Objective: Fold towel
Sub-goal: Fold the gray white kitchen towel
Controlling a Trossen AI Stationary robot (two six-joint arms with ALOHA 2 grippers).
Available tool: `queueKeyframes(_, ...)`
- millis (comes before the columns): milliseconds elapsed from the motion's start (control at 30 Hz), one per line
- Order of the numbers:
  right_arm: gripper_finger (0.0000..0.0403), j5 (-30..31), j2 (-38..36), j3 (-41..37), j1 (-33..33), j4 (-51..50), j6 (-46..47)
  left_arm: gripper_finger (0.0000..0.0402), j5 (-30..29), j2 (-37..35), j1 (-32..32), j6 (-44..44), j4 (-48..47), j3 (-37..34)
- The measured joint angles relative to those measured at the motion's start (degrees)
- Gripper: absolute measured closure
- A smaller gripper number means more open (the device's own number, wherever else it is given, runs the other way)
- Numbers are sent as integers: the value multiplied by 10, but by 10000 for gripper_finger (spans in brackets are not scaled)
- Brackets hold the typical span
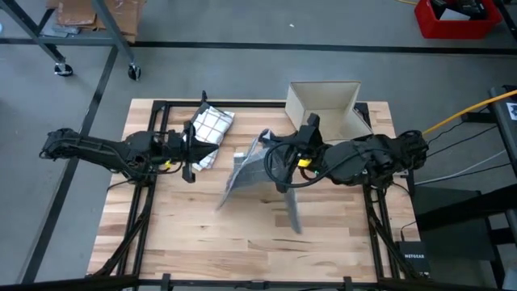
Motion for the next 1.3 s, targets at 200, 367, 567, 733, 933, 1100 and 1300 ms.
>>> queueKeyframes(200, 402, -4, 1, 0, 0, -12, 0, 393, 0, 15, -3, 23, 76, 0)
queueKeyframes(367, 402, -4, 1, 0, 0, -29, 0, 359, 8, 15, -3, -80, 53, 0)
queueKeyframes(567, 402, -4, 1, 0, 0, -49, 5, 339, 98, 15, -7, -237, -89, 0)
queueKeyframes(733, 402, -4, 1, 0, 0, -46, 3, 325, 107, 16, -33, -237, -279, 0)
queueKeyframes(933, 402, -4, 1, 0, 0, -46, 3, 279, 108, 17, -49, -226, -414, 0)
queueKeyframes(1100, 402, 14, 1, 0, 0, -39, 3, 232, 108, 37, -61, -254, -426, 0)
queueKeyframes(1300, 402, 83, 1, 0, -8, -14, 5, 204, 107, 91, -80, -253, -424, 0)
